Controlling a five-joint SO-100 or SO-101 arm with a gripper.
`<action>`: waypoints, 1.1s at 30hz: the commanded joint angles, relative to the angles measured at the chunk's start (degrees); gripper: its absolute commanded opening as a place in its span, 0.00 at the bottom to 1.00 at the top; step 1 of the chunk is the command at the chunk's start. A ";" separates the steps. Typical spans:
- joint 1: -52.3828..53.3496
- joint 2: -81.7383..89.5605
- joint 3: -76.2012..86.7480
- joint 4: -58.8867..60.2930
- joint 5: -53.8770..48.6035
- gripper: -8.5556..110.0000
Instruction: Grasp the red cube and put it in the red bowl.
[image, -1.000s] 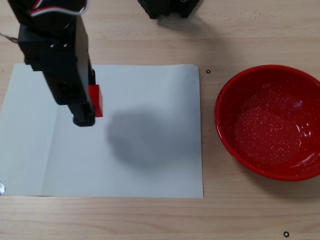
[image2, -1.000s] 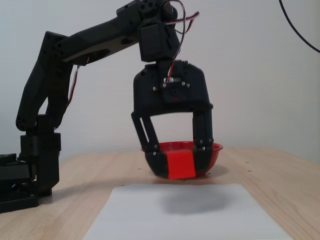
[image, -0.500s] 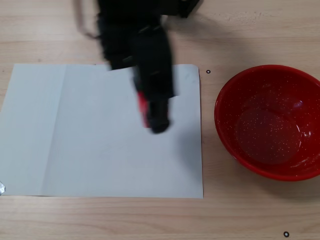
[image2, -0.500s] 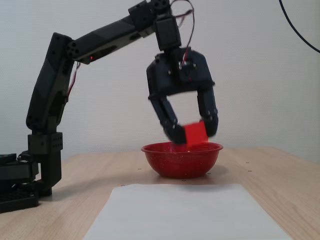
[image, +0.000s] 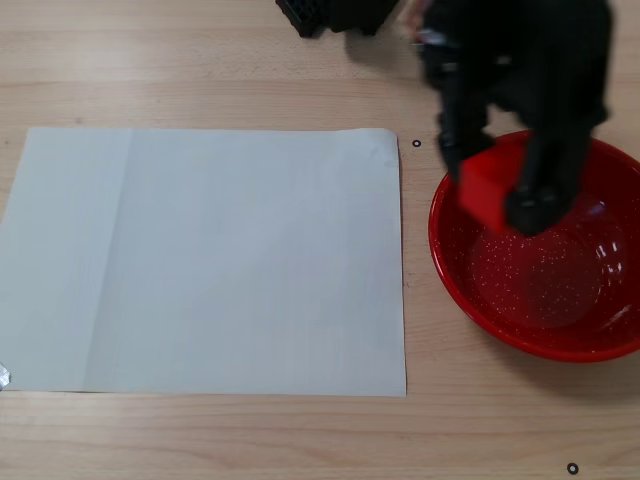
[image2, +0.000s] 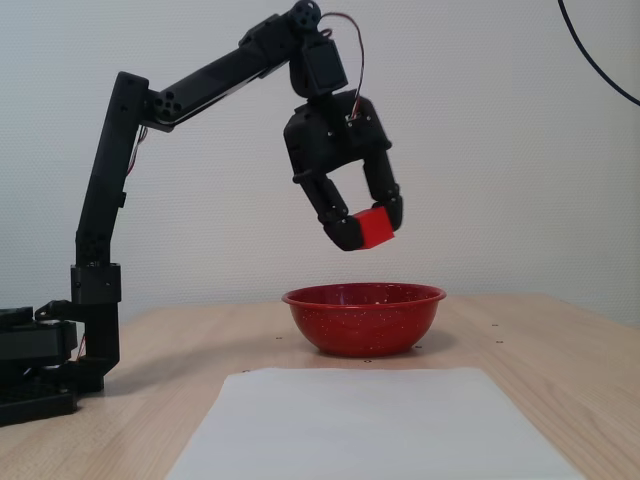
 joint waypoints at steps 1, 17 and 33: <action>1.93 8.70 -7.12 -0.26 -0.97 0.07; 6.86 0.70 2.72 -17.75 -1.58 0.07; 6.42 -7.82 8.09 -25.22 -1.32 0.21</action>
